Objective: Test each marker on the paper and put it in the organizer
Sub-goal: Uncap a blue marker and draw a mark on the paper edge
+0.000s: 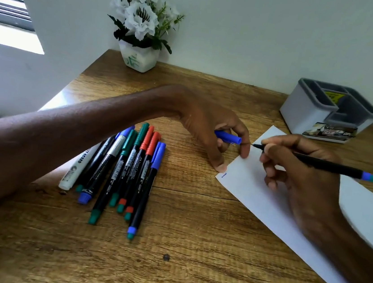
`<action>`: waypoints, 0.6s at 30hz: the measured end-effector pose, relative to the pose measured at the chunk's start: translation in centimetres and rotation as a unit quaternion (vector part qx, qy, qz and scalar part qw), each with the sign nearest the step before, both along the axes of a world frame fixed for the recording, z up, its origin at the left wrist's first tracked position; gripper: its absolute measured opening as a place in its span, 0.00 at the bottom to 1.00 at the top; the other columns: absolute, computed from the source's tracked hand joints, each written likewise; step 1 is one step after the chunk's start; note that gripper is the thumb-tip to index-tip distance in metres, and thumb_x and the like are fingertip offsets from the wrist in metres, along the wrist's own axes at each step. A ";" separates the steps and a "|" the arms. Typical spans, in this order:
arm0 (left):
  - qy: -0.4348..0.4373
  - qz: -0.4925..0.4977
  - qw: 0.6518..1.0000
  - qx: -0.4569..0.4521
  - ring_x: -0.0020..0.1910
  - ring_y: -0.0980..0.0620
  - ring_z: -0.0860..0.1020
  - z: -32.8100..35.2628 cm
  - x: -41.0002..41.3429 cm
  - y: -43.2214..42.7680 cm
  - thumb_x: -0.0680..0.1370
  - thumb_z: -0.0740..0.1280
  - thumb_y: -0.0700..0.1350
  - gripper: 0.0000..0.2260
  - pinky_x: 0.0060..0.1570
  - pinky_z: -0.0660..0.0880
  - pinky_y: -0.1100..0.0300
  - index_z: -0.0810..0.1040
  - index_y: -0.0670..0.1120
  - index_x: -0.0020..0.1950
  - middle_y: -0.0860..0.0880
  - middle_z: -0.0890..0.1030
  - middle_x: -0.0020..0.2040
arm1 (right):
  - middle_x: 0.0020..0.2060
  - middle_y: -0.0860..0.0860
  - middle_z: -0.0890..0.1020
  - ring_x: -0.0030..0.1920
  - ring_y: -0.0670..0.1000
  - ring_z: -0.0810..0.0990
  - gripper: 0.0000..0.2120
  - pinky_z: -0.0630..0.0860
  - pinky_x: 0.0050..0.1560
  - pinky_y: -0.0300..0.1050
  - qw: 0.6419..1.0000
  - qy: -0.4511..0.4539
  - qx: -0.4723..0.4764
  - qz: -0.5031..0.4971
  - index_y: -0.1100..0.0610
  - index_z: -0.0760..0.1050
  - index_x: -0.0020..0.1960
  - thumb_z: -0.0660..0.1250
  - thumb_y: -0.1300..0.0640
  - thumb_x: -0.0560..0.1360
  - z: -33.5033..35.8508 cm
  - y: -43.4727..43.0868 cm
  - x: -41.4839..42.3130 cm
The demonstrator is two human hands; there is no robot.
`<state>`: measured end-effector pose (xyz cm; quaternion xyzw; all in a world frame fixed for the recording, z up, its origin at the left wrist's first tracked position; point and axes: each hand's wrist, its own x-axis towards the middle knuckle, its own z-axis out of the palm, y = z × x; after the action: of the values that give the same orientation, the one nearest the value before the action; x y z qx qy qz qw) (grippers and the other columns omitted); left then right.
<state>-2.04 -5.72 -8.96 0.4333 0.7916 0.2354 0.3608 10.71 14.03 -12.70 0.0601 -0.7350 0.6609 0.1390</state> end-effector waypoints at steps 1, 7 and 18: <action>-0.002 0.001 1.000 0.000 0.31 0.59 0.70 0.1 0.0 -0.1 0.77 0.76 0.44 0.20 0.35 0.70 0.69 0.76 0.48 0.67 0.56 0.72 0.33 | 0.35 0.58 0.83 0.30 0.53 0.76 0.03 0.74 0.26 0.43 1.000 -0.009 -0.019 -0.005 0.67 0.81 0.49 0.68 0.70 0.78 0.1 0.1 -0.1; -0.064 0.092 0.993 0.038 0.34 0.59 0.71 -0.4 -0.9 -0.5 0.83 0.67 0.49 0.16 0.36 0.70 0.64 0.77 0.40 0.66 0.53 0.77 0.41 | 0.41 0.60 0.86 0.38 0.55 0.83 0.09 0.81 0.33 0.44 0.996 -0.008 -0.085 0.011 0.63 0.82 0.52 0.70 0.60 0.75 1.2 0.0 -0.6; -0.195 0.087 0.962 0.169 0.40 0.57 0.69 -0.8 -0.4 0.3 0.85 0.58 0.36 0.13 0.35 0.68 0.67 0.75 0.36 0.68 0.51 0.76 0.46 | 0.39 0.63 0.86 0.36 0.58 0.86 0.12 0.84 0.36 0.47 0.994 -0.004 -0.104 0.045 0.63 0.84 0.49 0.62 0.62 0.75 1.8 1.2 -0.9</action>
<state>-2.48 -5.45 -9.76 0.3632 0.6894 0.4757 0.4080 9.82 15.19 -10.88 0.0751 -0.6594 0.7397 0.1117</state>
